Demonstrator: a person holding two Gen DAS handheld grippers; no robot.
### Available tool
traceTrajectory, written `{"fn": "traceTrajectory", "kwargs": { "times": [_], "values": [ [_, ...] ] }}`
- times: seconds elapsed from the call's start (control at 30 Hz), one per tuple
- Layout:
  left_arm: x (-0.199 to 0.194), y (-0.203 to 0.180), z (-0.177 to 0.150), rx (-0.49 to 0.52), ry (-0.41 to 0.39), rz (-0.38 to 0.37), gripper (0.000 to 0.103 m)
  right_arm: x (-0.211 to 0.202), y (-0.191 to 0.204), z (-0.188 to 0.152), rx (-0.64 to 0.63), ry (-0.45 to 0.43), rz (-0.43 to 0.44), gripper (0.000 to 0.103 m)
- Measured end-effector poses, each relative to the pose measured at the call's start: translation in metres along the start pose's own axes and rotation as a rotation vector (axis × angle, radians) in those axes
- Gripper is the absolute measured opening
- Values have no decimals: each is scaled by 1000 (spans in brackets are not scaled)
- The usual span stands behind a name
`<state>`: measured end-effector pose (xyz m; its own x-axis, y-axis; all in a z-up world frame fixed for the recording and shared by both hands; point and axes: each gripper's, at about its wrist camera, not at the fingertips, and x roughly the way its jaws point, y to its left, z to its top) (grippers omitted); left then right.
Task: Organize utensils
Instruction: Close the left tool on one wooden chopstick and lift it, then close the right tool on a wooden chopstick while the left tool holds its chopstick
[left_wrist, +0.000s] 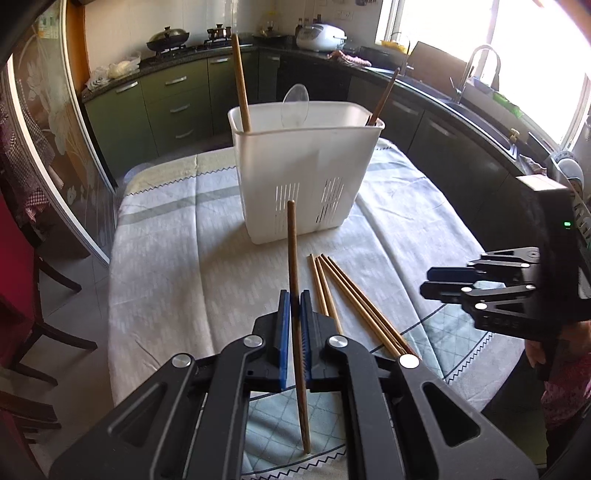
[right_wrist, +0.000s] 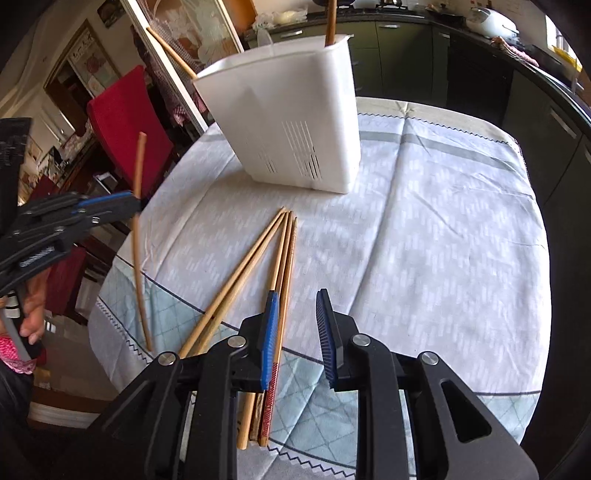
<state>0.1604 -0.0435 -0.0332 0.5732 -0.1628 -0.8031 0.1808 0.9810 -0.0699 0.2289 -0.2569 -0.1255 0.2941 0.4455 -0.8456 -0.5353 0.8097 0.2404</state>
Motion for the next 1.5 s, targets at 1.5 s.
{"fn": "traceTrajectory", "kwargs": {
  "times": [1.5],
  "values": [
    [-44,4,-27,35,-77,-31,6,111,38,48,-126,202,-176,6]
  ]
}}
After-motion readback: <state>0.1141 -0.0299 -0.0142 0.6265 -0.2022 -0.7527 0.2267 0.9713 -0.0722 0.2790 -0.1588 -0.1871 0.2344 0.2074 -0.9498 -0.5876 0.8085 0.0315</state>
